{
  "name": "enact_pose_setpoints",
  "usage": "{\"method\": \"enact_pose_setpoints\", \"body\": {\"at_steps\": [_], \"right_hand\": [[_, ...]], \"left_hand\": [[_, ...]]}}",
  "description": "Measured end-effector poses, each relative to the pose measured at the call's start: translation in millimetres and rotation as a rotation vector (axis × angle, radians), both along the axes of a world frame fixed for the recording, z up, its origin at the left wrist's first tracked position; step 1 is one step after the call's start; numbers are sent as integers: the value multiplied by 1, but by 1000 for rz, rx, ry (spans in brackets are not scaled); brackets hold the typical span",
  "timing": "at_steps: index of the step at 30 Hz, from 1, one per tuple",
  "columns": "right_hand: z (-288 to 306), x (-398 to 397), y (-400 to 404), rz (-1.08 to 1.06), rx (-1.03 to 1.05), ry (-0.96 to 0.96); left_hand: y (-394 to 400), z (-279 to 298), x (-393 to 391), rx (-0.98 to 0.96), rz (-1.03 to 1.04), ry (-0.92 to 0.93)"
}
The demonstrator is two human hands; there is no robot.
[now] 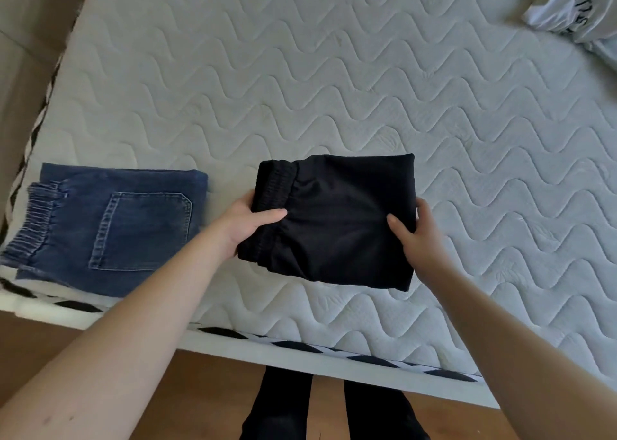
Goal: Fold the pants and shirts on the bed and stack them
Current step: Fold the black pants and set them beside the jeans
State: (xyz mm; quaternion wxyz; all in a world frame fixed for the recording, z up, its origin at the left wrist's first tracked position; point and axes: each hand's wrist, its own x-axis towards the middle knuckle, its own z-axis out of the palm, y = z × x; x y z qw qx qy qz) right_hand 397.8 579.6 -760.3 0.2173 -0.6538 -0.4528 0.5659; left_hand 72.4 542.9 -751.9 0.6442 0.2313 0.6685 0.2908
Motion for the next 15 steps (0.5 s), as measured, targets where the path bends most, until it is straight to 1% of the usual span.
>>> {"method": "enact_pose_setpoints", "body": {"at_steps": [4,5,10,13,15], "right_hand": [[8,-57,-14,55,25,86],[9,-71,-17,68,24,100],[14,-147,-34,143,12,171],[15,-188,-46,185,6,168],[16,-214,-55,218,-3,156]], "left_hand": [[-25,20,-60,2,20,-94],[-33,25,-75,7,21,-92],[-71,41,-148,1,51,42],[-87,47,-187,5,119,162],[-95,49,-213,15,127,229]]}}
